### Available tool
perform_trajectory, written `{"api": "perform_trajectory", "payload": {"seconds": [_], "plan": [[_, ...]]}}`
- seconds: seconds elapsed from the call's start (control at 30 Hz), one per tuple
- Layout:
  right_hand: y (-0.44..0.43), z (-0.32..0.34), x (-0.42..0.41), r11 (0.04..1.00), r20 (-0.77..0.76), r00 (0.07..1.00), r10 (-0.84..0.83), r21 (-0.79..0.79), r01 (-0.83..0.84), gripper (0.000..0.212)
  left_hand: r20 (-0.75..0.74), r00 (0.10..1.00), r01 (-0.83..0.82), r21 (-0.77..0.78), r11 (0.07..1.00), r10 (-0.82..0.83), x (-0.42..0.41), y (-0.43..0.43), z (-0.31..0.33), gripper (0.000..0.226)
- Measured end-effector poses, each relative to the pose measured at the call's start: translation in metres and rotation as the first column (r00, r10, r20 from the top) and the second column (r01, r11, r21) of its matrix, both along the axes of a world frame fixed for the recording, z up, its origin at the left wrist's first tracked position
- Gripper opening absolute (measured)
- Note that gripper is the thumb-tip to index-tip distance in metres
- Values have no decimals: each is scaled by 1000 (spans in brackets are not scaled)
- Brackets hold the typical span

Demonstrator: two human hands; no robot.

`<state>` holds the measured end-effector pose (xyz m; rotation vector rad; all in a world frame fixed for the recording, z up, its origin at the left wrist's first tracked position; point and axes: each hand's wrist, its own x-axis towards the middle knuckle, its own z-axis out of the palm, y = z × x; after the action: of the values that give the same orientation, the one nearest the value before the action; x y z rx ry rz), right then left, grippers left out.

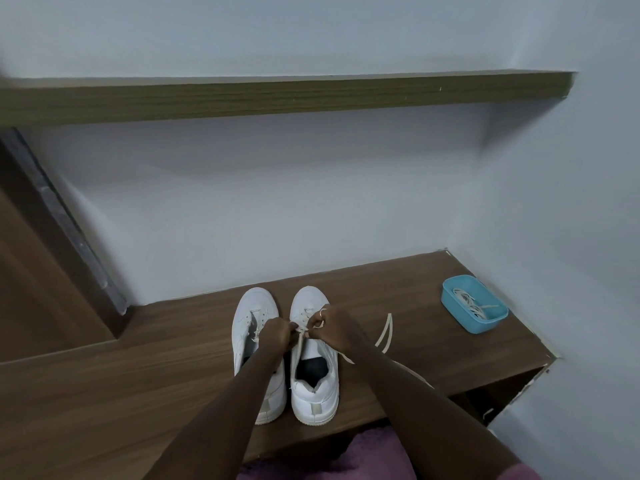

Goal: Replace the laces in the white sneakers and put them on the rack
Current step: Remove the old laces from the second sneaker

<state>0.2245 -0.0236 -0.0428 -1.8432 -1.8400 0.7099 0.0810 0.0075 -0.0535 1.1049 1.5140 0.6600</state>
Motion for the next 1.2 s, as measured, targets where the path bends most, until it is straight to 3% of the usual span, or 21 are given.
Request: {"api": "perform_trajectory", "payload": {"seconds": [0.13, 0.27, 0.37, 0.47, 0.53, 0.57, 0.7, 0.8, 0.93, 1.2], "plan": [[7, 10, -11, 999, 65, 997, 32, -36, -30, 19, -104, 994, 57, 142, 988, -42, -1, -1, 6, 7], [20, 21, -17, 992, -49, 999, -17, -128, 10, 31, -193, 981, 85, 291, 953, -29, -3, -9, 20, 21], [30, 21, -22, 977, 141, 984, 109, -199, -80, 44, -290, 957, 104, 319, 942, -7, -4, -8, 22, 33], [35, 7, -22, 982, 227, 970, 86, -185, -44, 49, -313, 950, 103, 333, 937, 7, -3, -9, 23, 29], [34, 4, -20, 986, 227, 974, 17, -166, 21, 32, -302, 953, 112, 345, 932, -3, -3, -10, 23, 28], [34, 2, -18, 984, 211, 978, -10, -171, 47, 22, -302, 953, 121, 353, 928, -9, -4, -12, 24, 30], [33, 7, -15, 976, 151, 988, -29, -208, 61, 19, -258, 965, 152, 367, 918, -56, -7, -16, 27, 36], [39, 17, -21, 954, 44, 993, -106, -278, 114, 37, -280, 951, 220, 334, 917, -127, -10, -15, 27, 30], [35, 33, -22, 871, -188, 945, -266, -467, 153, 28, -305, 924, 324, 297, 898, -232, -11, -14, 24, 10], [37, 42, -22, 778, -223, 895, -387, -601, 186, 35, -200, 932, 357, 374, 856, -301, -6, -17, 16, 13]]}}
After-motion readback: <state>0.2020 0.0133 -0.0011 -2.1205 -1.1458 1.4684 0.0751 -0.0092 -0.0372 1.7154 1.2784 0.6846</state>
